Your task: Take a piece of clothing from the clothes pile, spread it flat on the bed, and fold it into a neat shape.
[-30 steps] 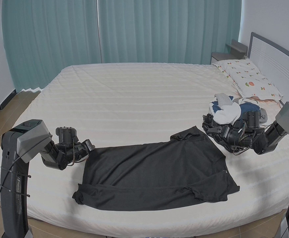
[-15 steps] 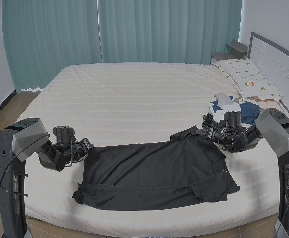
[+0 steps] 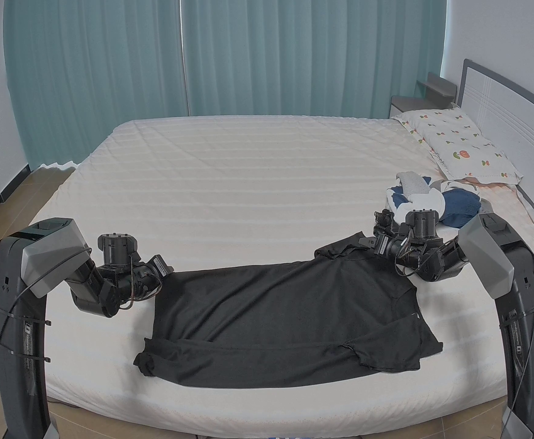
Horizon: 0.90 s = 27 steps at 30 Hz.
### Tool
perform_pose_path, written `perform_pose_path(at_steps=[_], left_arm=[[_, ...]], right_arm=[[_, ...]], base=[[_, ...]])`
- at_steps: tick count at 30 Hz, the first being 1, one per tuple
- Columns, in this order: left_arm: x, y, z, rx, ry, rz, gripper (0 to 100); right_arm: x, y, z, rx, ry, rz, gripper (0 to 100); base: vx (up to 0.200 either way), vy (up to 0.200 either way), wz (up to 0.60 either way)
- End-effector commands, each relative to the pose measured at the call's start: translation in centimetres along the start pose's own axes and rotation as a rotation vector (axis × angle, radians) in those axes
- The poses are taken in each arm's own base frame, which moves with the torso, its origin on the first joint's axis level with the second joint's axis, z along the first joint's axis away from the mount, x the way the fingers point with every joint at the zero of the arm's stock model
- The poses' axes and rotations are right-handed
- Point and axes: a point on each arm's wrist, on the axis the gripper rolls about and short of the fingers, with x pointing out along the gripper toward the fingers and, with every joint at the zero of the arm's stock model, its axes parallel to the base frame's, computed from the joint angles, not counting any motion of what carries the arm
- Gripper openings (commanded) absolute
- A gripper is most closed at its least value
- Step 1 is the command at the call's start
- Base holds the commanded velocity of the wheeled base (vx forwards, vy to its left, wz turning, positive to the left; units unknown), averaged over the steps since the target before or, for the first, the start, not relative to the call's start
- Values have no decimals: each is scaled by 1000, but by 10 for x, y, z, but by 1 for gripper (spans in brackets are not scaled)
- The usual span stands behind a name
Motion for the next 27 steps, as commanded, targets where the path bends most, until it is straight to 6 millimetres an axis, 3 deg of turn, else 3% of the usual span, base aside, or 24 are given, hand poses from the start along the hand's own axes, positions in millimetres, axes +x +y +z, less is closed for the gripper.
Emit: perform_pose_path(at_steps=[1,3,4,19,27], left_arm=[[0,0,0,-2,-1,0,0],[0,0,0,-2,-1,0,0],[0,0,0,-1,-1,0,0],[0,-1,2,0,-8,-2,0],[-14,-13,23,-31,-75,-25,0]], right_arm=[[9,-8,-10,12,13,-8,100],[12,-9,-12,41,5,-5,100],[13,-9,-13,44,6,-5,0],[-9,-18,7,143,-47,-12,0],[-32,-18,24,196,-119,17,0]], base=[[0,0,0],[0,0,0],[0,0,0],[0,0,0],[0,0,0]])
